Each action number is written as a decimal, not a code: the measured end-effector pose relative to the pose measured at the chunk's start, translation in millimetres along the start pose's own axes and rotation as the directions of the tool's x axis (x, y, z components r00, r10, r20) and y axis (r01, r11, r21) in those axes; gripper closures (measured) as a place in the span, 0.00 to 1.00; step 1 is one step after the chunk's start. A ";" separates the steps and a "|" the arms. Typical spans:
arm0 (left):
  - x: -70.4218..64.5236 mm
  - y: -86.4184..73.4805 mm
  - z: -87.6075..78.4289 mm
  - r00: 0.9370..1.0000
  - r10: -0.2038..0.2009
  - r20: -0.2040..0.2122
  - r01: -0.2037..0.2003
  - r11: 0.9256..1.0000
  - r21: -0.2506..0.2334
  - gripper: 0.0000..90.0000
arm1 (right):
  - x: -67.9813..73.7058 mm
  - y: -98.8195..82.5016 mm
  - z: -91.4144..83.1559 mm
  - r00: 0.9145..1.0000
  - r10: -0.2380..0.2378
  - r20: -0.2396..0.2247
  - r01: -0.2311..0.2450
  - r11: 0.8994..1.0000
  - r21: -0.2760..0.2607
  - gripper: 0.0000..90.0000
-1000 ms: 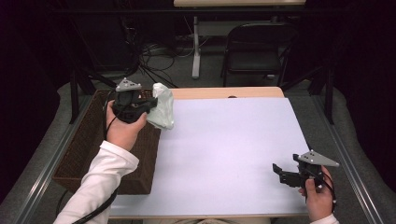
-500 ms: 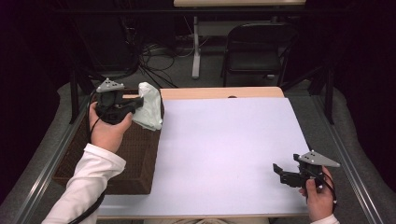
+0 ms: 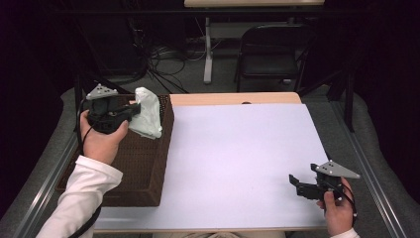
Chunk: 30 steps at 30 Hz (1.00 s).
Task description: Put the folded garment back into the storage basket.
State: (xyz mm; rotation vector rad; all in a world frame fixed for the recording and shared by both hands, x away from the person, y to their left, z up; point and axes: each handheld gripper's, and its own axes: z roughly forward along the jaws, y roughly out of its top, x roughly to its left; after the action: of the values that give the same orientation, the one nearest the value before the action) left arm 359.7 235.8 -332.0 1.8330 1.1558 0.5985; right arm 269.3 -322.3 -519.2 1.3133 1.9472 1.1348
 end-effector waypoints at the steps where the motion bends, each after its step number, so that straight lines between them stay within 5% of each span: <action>1: 1.0 0.5 -1.8 1.000 0.005 -0.004 -0.005 1.000 -0.003 0.99 | -0.2 -0.1 -0.6 1.000 0.000 0.000 0.000 1.000 0.002 0.12; 18: 14.4 -20.4 -16.2 1.000 -0.003 -0.014 0.004 1.000 0.029 0.99 | 1.3 -0.7 -2.0 1.000 0.001 0.003 -0.001 1.000 -0.002 0.12; 30: 22.0 -52.5 7.1 1.000 -0.031 -0.006 0.031 0.994 0.100 0.99 | 2.6 -0.9 -1.5 1.000 -0.002 0.002 0.002 1.000 0.002 0.12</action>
State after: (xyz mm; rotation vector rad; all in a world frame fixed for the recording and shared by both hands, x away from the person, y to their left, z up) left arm 350.1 262.8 -381.7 1.8953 1.2348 0.5362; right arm 266.7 -320.6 -519.1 1.3125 1.9484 1.1306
